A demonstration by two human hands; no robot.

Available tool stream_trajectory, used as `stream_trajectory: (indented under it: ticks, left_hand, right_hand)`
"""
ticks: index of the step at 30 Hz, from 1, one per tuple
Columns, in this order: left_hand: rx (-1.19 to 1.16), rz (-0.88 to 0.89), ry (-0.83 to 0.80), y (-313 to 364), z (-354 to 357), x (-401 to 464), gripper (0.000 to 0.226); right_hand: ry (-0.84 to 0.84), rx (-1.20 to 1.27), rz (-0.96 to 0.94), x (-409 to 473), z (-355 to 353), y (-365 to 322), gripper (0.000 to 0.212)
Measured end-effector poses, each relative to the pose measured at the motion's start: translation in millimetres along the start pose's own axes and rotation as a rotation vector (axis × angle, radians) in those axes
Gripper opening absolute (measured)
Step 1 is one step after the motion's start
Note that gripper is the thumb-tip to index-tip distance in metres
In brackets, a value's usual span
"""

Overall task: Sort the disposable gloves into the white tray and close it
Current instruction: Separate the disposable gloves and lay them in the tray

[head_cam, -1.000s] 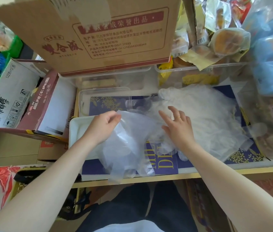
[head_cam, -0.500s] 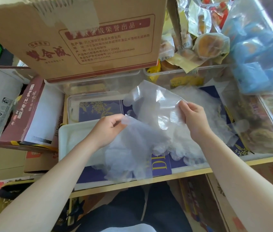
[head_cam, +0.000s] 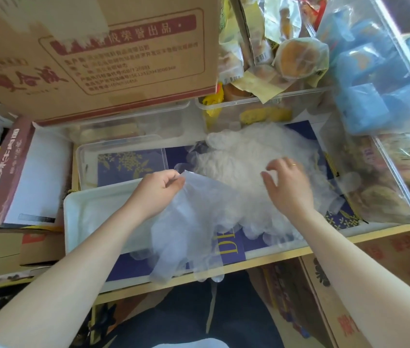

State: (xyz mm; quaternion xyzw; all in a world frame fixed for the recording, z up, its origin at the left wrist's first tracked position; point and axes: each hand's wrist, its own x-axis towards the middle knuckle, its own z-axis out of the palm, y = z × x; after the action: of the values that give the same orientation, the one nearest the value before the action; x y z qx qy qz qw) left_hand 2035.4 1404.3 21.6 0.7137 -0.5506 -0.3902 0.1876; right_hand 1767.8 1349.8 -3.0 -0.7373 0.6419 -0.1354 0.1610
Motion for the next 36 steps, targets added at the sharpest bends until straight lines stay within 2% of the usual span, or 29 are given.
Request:
stream_trajectory:
  ticks: [2, 4, 6, 9, 11, 14, 17, 19, 22, 25, 29, 31, 36]
  left_hand:
    - [0.005, -0.016, 0.052, 3, 2, 4, 0.029]
    - [-0.002, -0.035, 0.104, 4, 2, 6, 0.032]
    - [-0.013, -0.051, 0.148, 3, 0, 6, 0.036]
    - [-0.043, -0.077, 0.171, -4, -4, 5, 0.039]
    - [-0.059, -0.083, 0.164, -11, -6, 5, 0.031]
    - [-0.051, -0.085, 0.160, -15, -6, 5, 0.021]
    - [-0.056, -0.082, 0.170, -15, -7, 7, 0.031]
    - [-0.071, -0.069, 0.181, -12, -9, 8, 0.034]
    - [-0.103, -0.038, 0.215, -3, -15, 10, 0.032]
    - [-0.134, 0.003, 0.293, 10, -26, 13, 0.025]
    - [-0.173, 0.065, 0.389, 20, -44, 15, 0.029]
    - [-0.173, 0.090, 0.407, 23, -51, 15, 0.028]
    - [-0.157, 0.107, 0.416, 23, -54, 16, 0.042]
  right_hand:
    - [-0.122, -0.120, -0.219, 11, 14, -11, 0.033]
    - [-0.270, -0.246, -0.246, 20, 31, -22, 0.045]
    - [-0.337, -0.351, -0.184, 24, 48, -26, 0.048]
    - [-0.277, -0.389, -0.086, 26, 59, -20, 0.038]
    - [-0.206, -0.368, -0.123, 26, 60, -12, 0.028]
    - [-0.220, -0.151, -0.121, 31, 57, 0, 0.022]
    - [-0.321, 0.154, 0.050, 39, 43, 7, 0.026]
    - [-0.315, 0.310, 0.139, 42, 26, 5, 0.028]
    - [-0.228, 0.397, 0.007, 42, -7, -3, 0.028]
    - [-0.194, 0.642, -0.119, 37, -51, -27, 0.019]
    - [-0.357, 1.043, -0.171, 28, -109, -55, 0.023]
    - [-0.399, 1.260, -0.125, 26, -122, -61, 0.023]
    - [-0.248, 1.497, 0.159, 22, -120, -63, 0.022]
